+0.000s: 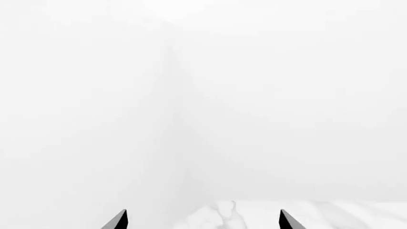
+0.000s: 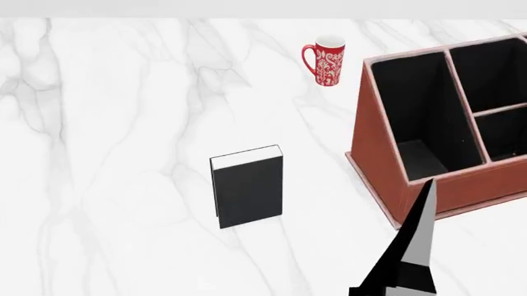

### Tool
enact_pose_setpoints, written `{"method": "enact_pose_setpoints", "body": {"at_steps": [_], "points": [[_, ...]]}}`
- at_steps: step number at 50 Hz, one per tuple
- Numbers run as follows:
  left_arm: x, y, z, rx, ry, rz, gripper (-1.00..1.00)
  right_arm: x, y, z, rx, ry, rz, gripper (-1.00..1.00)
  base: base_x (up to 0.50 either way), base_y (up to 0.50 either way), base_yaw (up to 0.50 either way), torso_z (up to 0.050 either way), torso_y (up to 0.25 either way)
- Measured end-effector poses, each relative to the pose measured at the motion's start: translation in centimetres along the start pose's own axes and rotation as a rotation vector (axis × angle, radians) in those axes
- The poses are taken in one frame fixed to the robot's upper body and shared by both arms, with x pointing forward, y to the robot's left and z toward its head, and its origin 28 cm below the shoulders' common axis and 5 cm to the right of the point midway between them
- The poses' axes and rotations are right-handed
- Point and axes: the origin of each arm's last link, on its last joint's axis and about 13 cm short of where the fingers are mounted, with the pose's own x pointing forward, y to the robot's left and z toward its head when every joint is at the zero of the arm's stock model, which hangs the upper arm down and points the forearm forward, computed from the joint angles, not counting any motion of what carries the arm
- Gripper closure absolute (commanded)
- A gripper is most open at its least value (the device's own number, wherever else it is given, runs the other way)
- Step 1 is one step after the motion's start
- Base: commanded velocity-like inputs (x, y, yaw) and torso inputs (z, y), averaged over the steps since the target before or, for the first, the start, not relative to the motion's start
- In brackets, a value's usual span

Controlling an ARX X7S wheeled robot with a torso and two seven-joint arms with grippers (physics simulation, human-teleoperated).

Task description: Pick up the book and place it in the left compartment of the caddy.

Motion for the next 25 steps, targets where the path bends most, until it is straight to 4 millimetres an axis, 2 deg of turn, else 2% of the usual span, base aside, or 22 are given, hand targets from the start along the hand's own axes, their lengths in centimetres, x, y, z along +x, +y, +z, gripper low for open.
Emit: {"method": "enact_pose_setpoints", "body": {"at_steps": [6,25], "points": [[-0.2,0.3,0.3,0.012,-0.011,0.042,-1.00,-0.1,0.0,0.6,0.001,-0.018,-0.002,-1.00,0.00,0.00,0.00,0.000,0.000],[-0.4,0.4,0.5,0.019,-0.011,0.067,-1.00,-0.4,0.2,1.2,0.003,-0.038,0.005,-1.00,0.00,0.00,0.00,0.049,0.000]]}}
